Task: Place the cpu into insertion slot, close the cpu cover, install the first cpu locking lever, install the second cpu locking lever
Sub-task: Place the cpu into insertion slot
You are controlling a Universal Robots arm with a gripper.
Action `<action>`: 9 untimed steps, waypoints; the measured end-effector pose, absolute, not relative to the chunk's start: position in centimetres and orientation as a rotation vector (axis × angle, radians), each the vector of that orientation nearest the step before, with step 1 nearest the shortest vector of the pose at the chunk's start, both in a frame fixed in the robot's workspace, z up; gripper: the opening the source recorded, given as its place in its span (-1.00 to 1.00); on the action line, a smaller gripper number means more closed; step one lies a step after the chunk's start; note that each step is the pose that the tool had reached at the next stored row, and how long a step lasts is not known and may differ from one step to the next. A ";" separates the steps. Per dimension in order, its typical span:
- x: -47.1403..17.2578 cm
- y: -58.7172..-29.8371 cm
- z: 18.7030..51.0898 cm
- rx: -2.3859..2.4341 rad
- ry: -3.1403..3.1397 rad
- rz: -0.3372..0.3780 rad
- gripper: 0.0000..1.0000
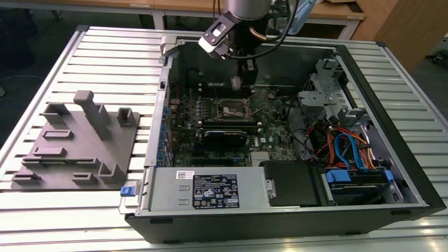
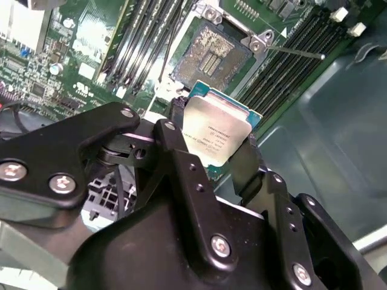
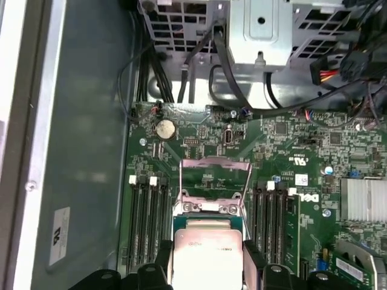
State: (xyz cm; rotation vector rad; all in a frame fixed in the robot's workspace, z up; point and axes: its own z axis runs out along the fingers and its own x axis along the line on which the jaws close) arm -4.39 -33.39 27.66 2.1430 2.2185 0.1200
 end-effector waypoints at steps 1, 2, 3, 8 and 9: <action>-4.4 -33.4 27.5 2.143 2.218 0.120 0.08; -4.5 -33.4 27.3 2.143 2.218 0.120 0.08; -4.5 -33.4 27.1 2.143 2.218 0.120 0.08; -4.7 -33.4 26.2 2.143 2.218 0.120 0.08; -4.7 -33.4 26.0 2.143 2.218 0.120 0.08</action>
